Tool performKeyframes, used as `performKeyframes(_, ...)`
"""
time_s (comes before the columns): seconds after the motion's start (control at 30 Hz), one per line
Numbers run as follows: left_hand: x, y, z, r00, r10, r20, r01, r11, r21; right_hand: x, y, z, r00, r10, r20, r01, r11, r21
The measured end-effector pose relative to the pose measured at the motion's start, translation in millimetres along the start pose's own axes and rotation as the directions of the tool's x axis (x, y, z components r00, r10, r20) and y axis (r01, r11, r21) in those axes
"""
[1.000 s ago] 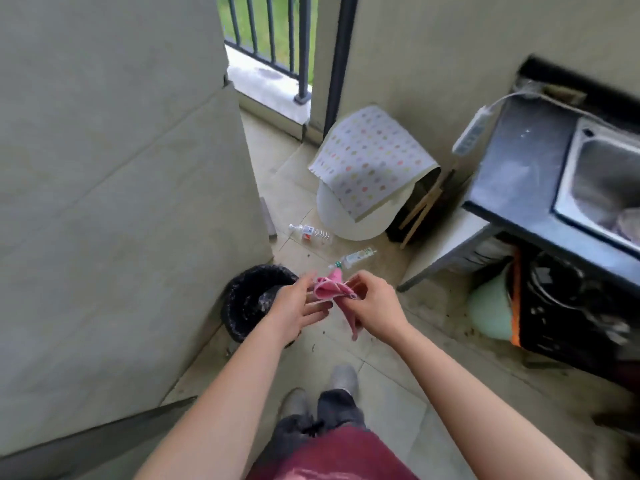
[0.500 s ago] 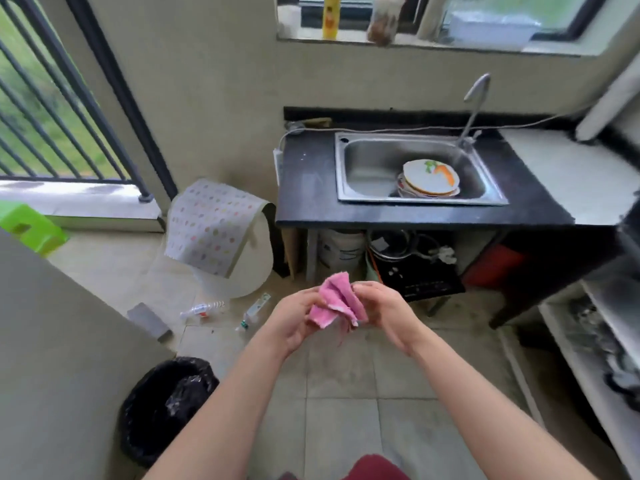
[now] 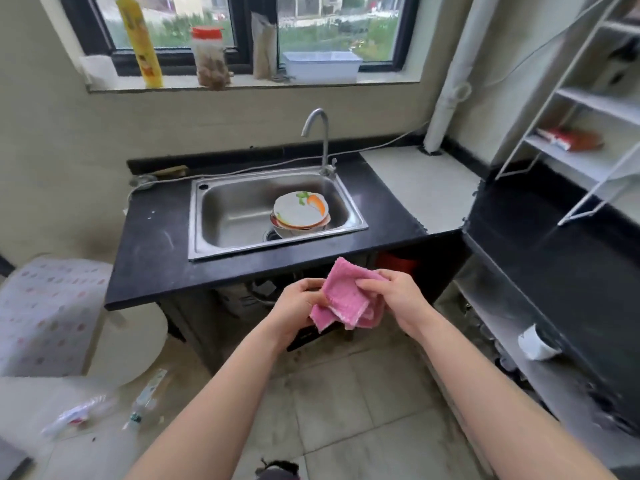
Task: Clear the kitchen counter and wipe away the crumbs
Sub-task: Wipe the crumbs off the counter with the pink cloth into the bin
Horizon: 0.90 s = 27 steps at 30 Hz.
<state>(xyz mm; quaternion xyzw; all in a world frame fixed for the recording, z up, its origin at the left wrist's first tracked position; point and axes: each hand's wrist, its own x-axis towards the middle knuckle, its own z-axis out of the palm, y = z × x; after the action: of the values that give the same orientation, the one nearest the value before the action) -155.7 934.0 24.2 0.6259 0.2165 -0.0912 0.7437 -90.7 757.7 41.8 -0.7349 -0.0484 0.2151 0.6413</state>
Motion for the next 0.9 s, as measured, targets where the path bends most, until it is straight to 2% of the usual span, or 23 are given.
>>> performKeyframes(0.17,65.7,34.5,36.4,0.996,0.09,-0.007,-0.089,0.992,0.087,56.6,-20.2,-47.0,0.999,0.039,0.016,-0.039,0.999,-0.001)
performKeyframes(0.3,133.0,69.0,50.5,0.982,0.162,0.096,-0.175,0.973,0.149,118.8,-41.1,-81.0,0.999,0.033,0.001,-0.033,0.999,-0.043)
performKeyframes(0.43,204.1,106.5,62.2,0.958,0.168,0.234,-0.212,0.961,0.178,183.1,-67.1,-110.1,1.0,0.021,0.015,-0.02,0.997,-0.074)
performKeyframes(0.53,254.5,142.6,73.5,0.945,0.186,0.268,-0.237,0.956,0.175,231.1,-94.3,-130.9,1.0,-0.007,0.013,0.008,0.995,-0.095)
performKeyframes(0.67,311.2,191.3,95.0,0.943,0.268,0.197,-0.303,0.937,0.173,290.1,-126.0,-160.0,0.998,-0.044,-0.048,0.042,0.998,-0.046)
performKeyframes(0.8,365.9,234.2,117.9,0.946,0.291,0.146,-0.307,0.947,0.099,342.6,-143.9,-191.8,0.998,0.065,-0.005,-0.065,0.989,-0.133)
performKeyframes(0.9,416.6,258.5,136.1,0.954,0.288,0.083,-0.297,0.946,0.128,393.8,-153.9,-221.7,0.998,0.065,-0.015,-0.066,0.995,-0.072)
